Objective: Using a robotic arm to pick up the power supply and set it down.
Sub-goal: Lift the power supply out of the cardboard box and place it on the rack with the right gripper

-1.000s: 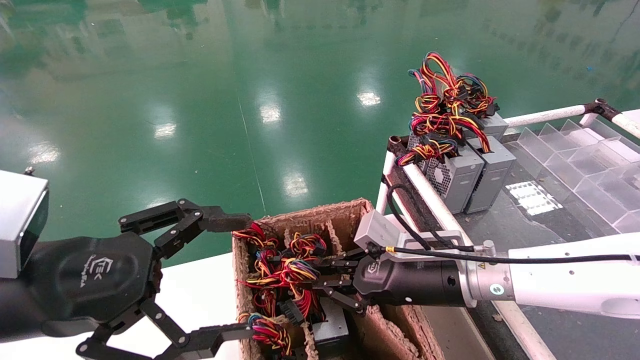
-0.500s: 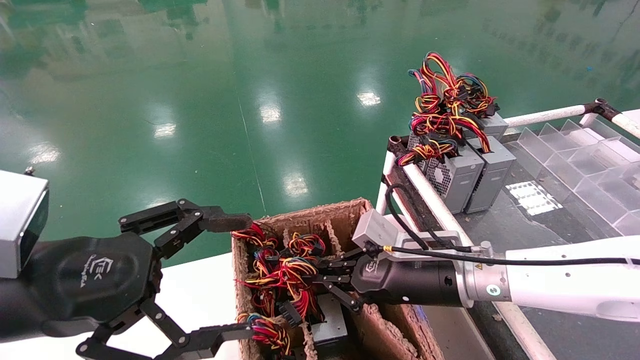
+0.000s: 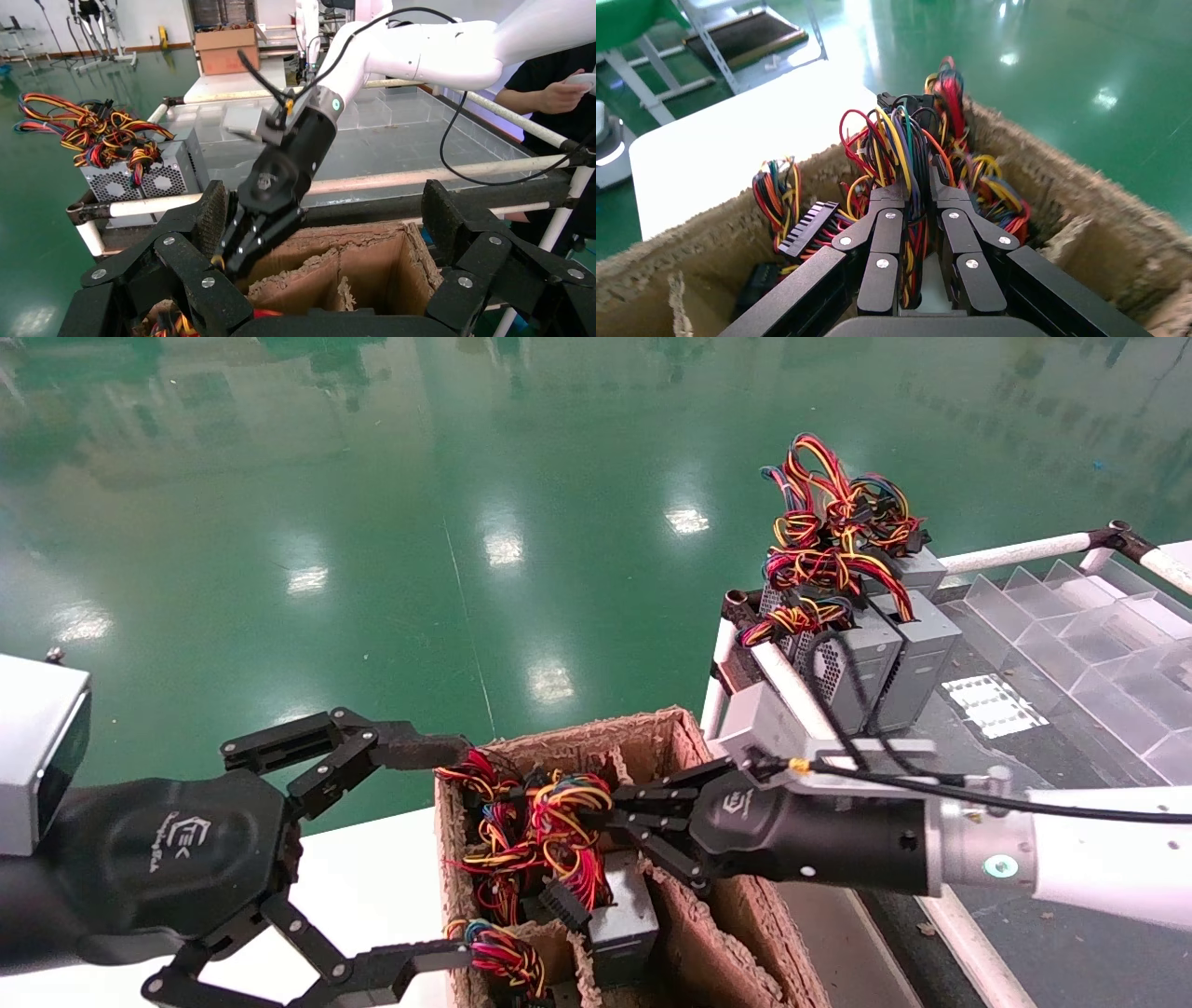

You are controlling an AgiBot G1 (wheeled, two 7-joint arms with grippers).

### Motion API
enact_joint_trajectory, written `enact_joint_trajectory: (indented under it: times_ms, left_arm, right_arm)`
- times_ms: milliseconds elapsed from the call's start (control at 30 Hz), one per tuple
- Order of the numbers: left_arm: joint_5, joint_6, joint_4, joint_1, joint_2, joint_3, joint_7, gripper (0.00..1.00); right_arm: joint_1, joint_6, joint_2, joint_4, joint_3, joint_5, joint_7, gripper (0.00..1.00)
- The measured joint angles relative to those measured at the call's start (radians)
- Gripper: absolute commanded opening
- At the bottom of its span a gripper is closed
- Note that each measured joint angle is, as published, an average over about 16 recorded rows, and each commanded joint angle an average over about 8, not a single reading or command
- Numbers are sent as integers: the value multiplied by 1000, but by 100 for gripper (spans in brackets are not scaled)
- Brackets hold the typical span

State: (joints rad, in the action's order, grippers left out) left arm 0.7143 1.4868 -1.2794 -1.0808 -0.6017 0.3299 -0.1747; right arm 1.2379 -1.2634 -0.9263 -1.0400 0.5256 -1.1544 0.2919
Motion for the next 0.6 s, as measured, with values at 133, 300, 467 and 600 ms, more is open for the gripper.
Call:
enact_joint_trajectory:
  times_ms: [133, 300, 467, 600]
  left_arm:
    - [0, 0, 0, 0, 0, 0, 0, 100]
    - [0, 0, 0, 0, 0, 0, 0, 100]
    - [0, 0, 0, 0, 0, 1, 0, 100]
    - [-1, 0, 0, 0, 0, 1, 0, 100]
  right_arm:
    - [10, -13, 26, -12, -24, 36, 10, 0]
    - [27, -22, 56, -24, -56, 78, 25, 0]
    - [47, -24, 82, -33, -87, 117, 41, 0]
    - [60, -17, 97, -37, -110, 142, 48, 0]
